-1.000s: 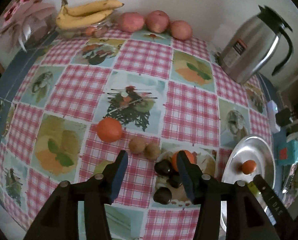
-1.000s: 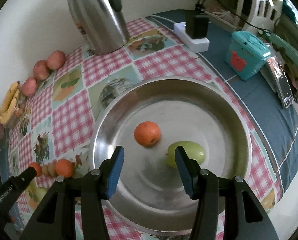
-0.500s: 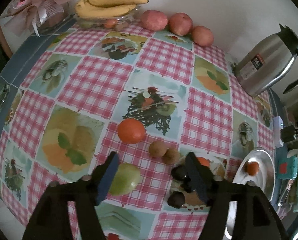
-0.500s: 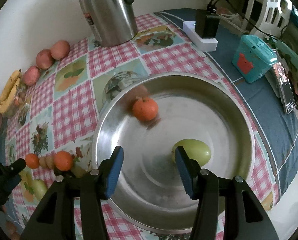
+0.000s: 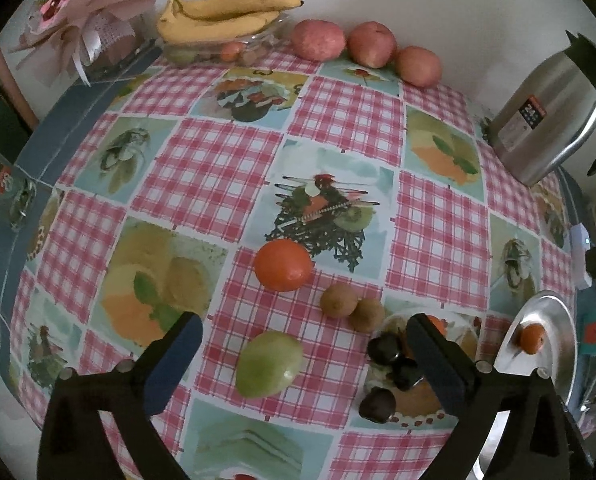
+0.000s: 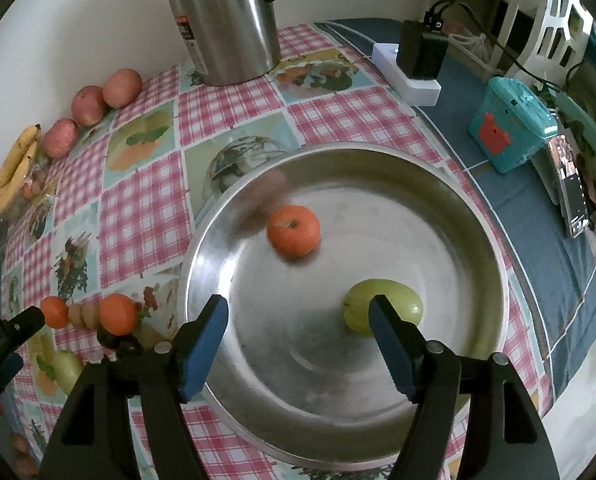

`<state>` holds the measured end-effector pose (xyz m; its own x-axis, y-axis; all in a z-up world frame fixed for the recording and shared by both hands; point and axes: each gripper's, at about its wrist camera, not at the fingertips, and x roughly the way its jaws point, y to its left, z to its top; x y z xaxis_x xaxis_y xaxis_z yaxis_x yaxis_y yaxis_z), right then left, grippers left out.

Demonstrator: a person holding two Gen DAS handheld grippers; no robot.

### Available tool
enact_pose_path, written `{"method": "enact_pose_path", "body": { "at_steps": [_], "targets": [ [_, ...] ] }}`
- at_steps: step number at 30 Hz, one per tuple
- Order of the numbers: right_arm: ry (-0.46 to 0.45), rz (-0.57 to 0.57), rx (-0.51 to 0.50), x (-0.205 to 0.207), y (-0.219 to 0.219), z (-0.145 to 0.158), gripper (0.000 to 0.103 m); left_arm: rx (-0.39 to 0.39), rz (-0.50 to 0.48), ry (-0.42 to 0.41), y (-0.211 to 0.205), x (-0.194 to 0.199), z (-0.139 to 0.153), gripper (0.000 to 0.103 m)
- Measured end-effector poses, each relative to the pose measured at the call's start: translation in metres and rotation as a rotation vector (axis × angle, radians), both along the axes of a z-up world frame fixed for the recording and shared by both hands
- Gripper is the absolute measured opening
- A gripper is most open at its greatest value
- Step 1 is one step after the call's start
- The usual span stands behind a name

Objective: Organize fruits
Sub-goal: 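Withdraw both open tools from the plate back over the remaining fruit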

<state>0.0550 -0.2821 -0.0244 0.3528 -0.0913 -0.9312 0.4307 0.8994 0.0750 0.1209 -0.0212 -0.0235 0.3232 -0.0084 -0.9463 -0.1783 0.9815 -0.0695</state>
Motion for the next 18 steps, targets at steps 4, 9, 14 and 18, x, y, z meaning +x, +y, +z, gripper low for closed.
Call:
{"method": "enact_pose_path", "body": {
  "at_steps": [4, 9, 14, 18],
  "targets": [
    [-0.027, 0.009, -0.017, -0.001, 0.002, 0.004, 0.095, 0.006, -0.017, -0.006, -0.002, 0.000, 0.000, 0.103],
    [-0.038, 0.014, -0.015, -0.001, 0.002, 0.004, 0.095, 0.015, -0.037, -0.021, -0.005, -0.001, 0.001, 0.103],
    [-0.057, 0.007, 0.000, -0.003, 0.000, 0.004, 0.095, 0.025, -0.060, -0.048, -0.009, -0.001, 0.003, 0.103],
    [-0.070, 0.005, 0.009, -0.003, 0.000, 0.004, 0.095, 0.031, -0.086, -0.070, -0.013, -0.003, 0.005, 0.103]
  ]
}}
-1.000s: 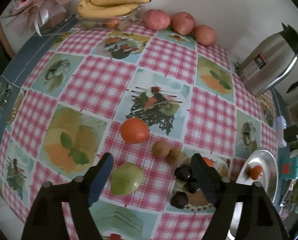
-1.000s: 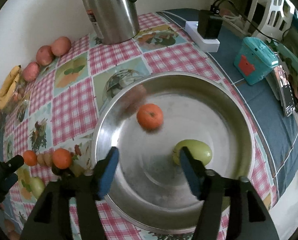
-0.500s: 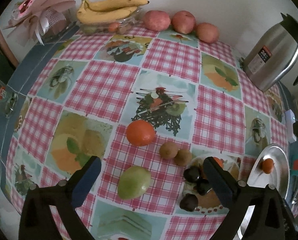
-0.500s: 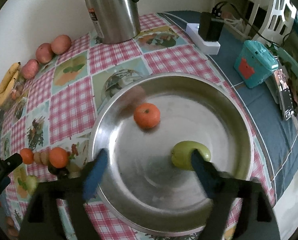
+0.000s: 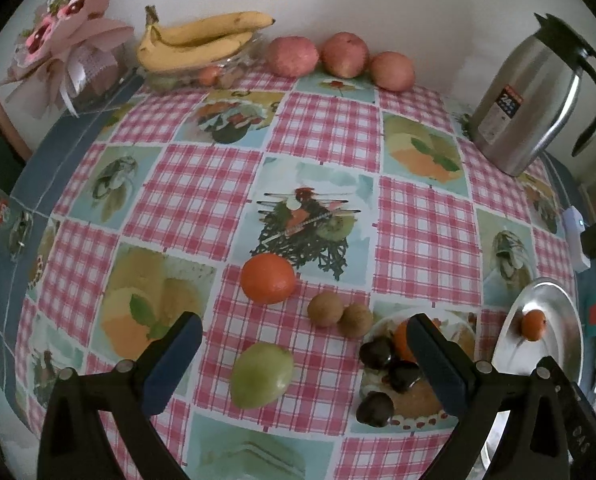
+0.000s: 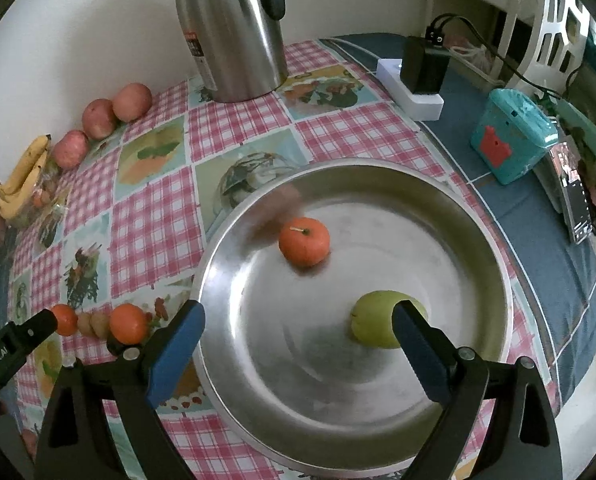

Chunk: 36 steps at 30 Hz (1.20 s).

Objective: Organize fruits
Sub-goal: 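Withdraw both open tools from the plate back over the remaining fruit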

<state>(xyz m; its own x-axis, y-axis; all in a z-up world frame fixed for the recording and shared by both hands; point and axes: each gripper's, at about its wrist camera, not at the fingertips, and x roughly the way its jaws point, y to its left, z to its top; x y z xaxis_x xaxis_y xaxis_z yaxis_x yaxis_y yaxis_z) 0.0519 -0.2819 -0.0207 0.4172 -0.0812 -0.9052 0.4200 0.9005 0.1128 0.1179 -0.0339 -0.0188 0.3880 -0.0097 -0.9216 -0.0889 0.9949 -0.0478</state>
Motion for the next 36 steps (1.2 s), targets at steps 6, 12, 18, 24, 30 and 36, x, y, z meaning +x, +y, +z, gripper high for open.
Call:
{"method": "enact_pose_path", "body": {
  "at_steps": [6, 12, 18, 24, 30, 36],
  "targets": [
    [-0.063, 0.009, 0.001, -0.002, 0.005, 0.004, 0.095, 0.006, -0.036, -0.048, -0.004, -0.003, 0.007, 0.103],
    [-0.061, 0.015, 0.059, 0.000, 0.009, -0.001, 0.095, -0.020, -0.033, -0.043, 0.000, -0.002, 0.005, 0.103],
    [-0.091, 0.022, 0.032, 0.001, 0.013, 0.004, 0.095, -0.045, -0.049, -0.010, 0.003, 0.000, -0.001, 0.103],
    [-0.065, -0.023, -0.005, 0.000, 0.014, 0.001, 0.095, -0.071, -0.052, 0.001, 0.010, -0.001, -0.004, 0.103],
    [-0.058, -0.052, -0.078, -0.001, 0.016, 0.003, 0.095, -0.088, -0.056, 0.012, 0.019, 0.001, -0.008, 0.103],
    [-0.071, -0.034, -0.041, 0.002, 0.021, 0.002, 0.095, -0.085, -0.059, 0.017, 0.027, 0.002, -0.011, 0.103]
  ]
}}
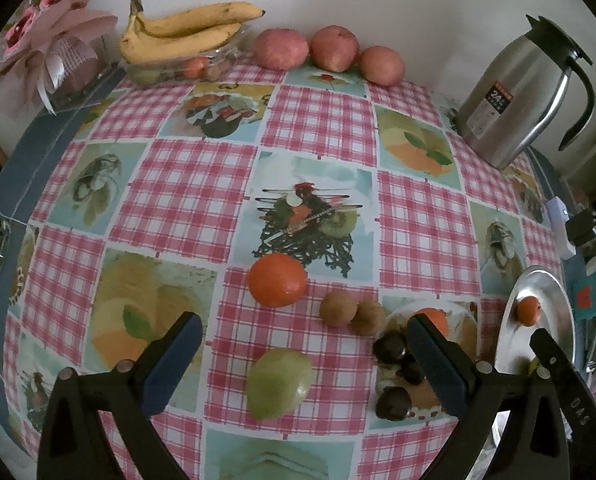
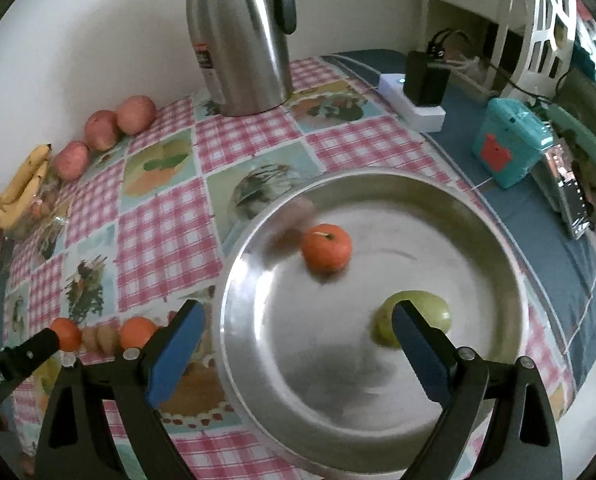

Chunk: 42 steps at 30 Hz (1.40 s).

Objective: Organize fruits
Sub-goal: 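Withdraw both open tools from the plate back over the remaining fruit, then grasp a dark plum with the right tool while the left tool grasps the green pear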

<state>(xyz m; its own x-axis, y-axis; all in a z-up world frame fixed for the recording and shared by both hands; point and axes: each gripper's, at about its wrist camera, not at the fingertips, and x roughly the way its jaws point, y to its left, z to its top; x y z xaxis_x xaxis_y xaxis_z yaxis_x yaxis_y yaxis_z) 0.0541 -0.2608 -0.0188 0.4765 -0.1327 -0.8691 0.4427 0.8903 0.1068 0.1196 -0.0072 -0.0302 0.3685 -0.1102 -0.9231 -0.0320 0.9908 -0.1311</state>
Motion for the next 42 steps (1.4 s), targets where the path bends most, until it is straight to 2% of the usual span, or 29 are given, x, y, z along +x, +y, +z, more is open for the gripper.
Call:
{"method": "enact_pose_path", "body": {
  "at_steps": [5, 10, 17, 20, 22, 31, 42],
  "targets": [
    [-0.082, 0.056, 0.066, -0.002, 0.012, 0.012, 0.093, -0.028, 0.027, 0.004, 0.012, -0.001, -0.001, 0.102],
    [-0.100, 0.141, 0.106, 0.003, 0.034, 0.016, 0.081, -0.029, 0.045, 0.005, 0.022, -0.003, -0.001, 0.102],
    [-0.097, 0.235, 0.172, 0.007, 0.062, 0.015, 0.080, -0.039, 0.098, 0.021, 0.041, -0.011, -0.006, 0.102],
    [-0.070, 0.275, 0.191, 0.007, 0.075, 0.011, 0.076, -0.046, 0.127, 0.030, 0.050, -0.016, -0.009, 0.102],
    [-0.047, 0.299, 0.203, 0.008, 0.082, 0.006, 0.068, -0.048, 0.136, 0.035, 0.052, -0.019, -0.010, 0.102],
    [0.106, 0.336, 0.243, 0.012, 0.101, -0.029, 0.063, -0.069, 0.106, 0.108, 0.039, -0.019, -0.028, 0.102],
    [0.204, 0.359, 0.215, 0.017, 0.107, -0.049, 0.063, -0.033, 0.053, 0.168, 0.018, -0.016, -0.048, 0.102]
  ]
}}
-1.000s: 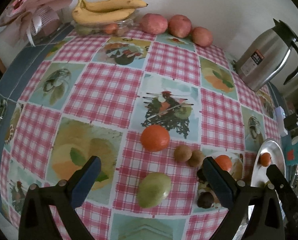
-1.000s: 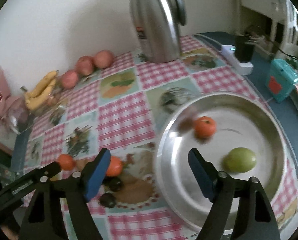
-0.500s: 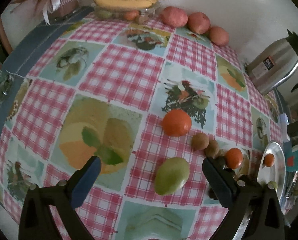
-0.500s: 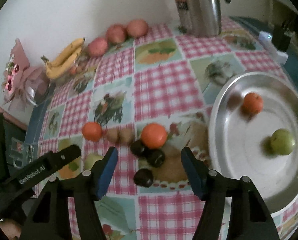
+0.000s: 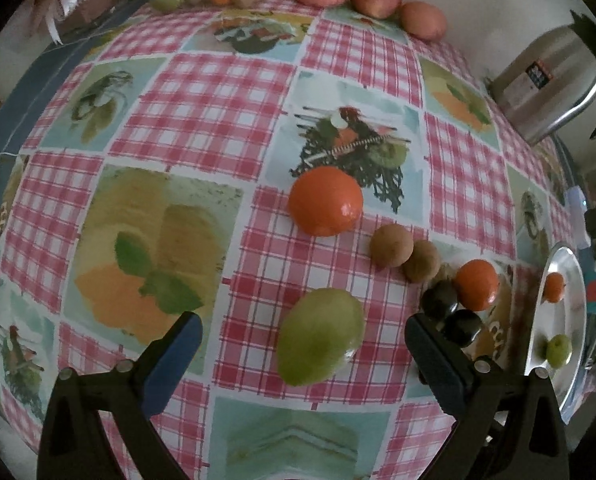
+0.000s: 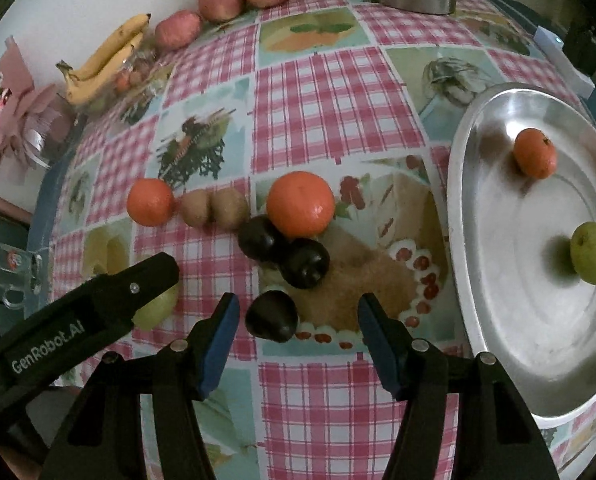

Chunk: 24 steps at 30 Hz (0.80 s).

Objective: Organize fruits
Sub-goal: 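Grasp a dark plum with the right tool while the left tool grasps the green pear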

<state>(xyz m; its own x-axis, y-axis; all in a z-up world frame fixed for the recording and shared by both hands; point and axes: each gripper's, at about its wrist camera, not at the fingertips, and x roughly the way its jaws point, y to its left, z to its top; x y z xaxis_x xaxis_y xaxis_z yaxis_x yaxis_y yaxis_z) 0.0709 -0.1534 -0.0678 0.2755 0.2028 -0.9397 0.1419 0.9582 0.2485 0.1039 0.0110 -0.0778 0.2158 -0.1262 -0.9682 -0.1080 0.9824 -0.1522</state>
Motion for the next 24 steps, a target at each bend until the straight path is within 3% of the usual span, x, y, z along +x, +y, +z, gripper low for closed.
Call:
{"method": "enact_pose_path", "body": {
  "at_steps": [10, 19, 24],
  "targets": [
    [0.006, 0.058, -0.069, 0.003, 0.015, -0.001, 0.063, 0.024, -0.027, 0.029, -0.008, 0.004, -0.009, 0.094],
    [0.001, 0.060, -0.052, 0.002, 0.014, 0.001, 0.063, 0.018, -0.024, 0.034, -0.009, 0.003, -0.012, 0.087],
    [0.006, 0.099, -0.080, 0.002, 0.025, -0.001, 0.063, 0.015, -0.019, 0.026, -0.007, 0.004, -0.009, 0.074]
  ]
}}
